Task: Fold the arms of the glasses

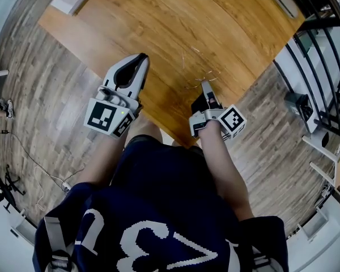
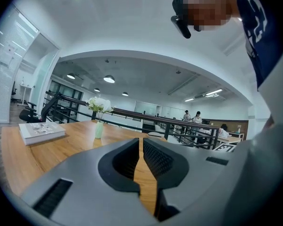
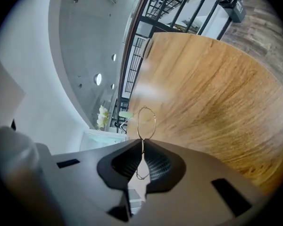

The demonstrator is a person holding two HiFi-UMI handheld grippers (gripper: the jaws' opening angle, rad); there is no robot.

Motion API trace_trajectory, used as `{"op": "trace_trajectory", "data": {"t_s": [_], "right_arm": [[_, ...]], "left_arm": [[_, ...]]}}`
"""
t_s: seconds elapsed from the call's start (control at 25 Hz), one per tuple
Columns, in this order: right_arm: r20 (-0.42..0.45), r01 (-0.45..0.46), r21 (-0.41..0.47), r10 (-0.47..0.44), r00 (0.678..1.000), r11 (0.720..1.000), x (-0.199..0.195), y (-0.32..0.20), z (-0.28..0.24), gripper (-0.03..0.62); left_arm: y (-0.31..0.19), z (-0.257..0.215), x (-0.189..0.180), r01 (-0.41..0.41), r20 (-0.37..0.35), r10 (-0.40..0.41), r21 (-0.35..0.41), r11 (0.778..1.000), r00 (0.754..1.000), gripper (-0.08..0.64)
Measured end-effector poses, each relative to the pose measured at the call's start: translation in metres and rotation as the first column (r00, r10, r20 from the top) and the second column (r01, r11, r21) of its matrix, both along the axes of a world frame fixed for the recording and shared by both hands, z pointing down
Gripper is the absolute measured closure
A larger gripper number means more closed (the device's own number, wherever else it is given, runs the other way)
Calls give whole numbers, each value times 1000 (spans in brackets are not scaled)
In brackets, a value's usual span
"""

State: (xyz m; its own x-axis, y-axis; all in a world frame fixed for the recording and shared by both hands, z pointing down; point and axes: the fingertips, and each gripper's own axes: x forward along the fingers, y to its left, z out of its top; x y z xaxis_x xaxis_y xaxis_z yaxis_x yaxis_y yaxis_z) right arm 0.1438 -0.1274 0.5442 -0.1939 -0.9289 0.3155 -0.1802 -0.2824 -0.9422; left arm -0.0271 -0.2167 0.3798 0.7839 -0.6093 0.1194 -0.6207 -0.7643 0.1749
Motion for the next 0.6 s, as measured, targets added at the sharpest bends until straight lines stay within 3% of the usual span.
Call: {"op": "trace_trajectory", "data": {"t_s": [0.2, 0.28, 0.4, 0.6], "right_arm": [[-42, 13, 28, -11, 999, 1000, 5, -8, -35, 557], [-50, 18, 43, -15, 999, 999, 4, -10, -46, 557], [-54, 27, 59, -24, 998, 998, 1, -12, -57, 557], [-50, 37, 74, -33, 998, 997, -1, -12, -66, 557]], "left_arm": [[10, 20, 29, -127, -29, 125, -119, 985, 992, 511], [19, 35, 47, -191, -39, 187, -194, 962, 982, 434], [31, 51, 69, -252, -77, 240, -282, 926, 968, 429], [42, 61, 90, -297, -103, 279, -333, 895, 955, 430]]}}
